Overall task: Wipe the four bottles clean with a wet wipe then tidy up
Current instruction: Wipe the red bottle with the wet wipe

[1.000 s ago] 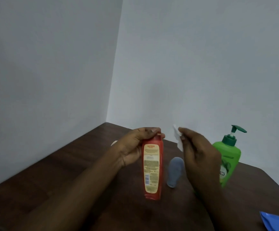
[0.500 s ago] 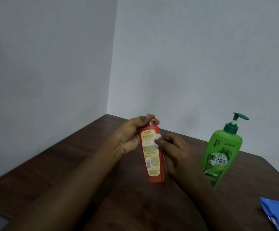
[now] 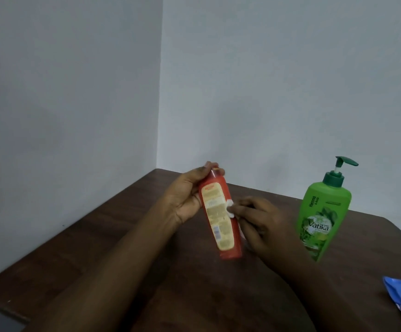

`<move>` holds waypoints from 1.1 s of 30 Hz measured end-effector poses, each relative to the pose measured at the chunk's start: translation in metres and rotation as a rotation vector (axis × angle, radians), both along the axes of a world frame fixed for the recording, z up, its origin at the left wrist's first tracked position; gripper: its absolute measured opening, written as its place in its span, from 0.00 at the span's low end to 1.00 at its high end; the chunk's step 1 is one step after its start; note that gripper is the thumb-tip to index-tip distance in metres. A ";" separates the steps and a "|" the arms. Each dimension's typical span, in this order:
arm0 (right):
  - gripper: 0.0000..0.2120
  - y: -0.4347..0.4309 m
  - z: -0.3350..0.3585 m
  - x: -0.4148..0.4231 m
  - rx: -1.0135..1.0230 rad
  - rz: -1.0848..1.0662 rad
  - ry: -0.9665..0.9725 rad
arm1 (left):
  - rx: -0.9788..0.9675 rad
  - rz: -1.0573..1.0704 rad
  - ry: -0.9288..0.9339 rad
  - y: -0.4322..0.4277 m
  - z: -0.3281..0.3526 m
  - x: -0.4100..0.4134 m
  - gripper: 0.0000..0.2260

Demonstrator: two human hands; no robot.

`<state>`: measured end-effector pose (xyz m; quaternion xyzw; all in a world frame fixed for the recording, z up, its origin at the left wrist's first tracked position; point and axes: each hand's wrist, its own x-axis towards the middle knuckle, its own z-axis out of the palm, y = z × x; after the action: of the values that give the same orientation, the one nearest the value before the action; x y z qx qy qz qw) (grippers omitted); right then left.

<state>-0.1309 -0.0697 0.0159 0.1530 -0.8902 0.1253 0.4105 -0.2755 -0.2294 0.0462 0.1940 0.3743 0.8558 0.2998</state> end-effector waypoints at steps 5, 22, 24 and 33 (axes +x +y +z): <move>0.16 0.003 0.001 0.001 -0.075 -0.102 0.139 | -0.115 -0.139 0.112 0.016 -0.009 0.024 0.12; 0.14 0.003 0.005 0.006 -0.025 0.058 -0.141 | 0.027 0.301 -0.168 -0.016 0.010 -0.011 0.06; 0.13 0.002 0.008 0.010 -0.098 0.034 -0.010 | 0.017 0.271 -0.120 -0.014 0.011 -0.007 0.06; 0.13 -0.009 -0.001 0.003 -0.173 -0.133 0.265 | -0.218 0.141 0.109 0.005 0.008 0.016 0.08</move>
<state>-0.1282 -0.0787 0.0147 0.0730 -0.8222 0.1529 0.5434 -0.2597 -0.2249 0.0538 0.1795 0.4933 0.8174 0.2374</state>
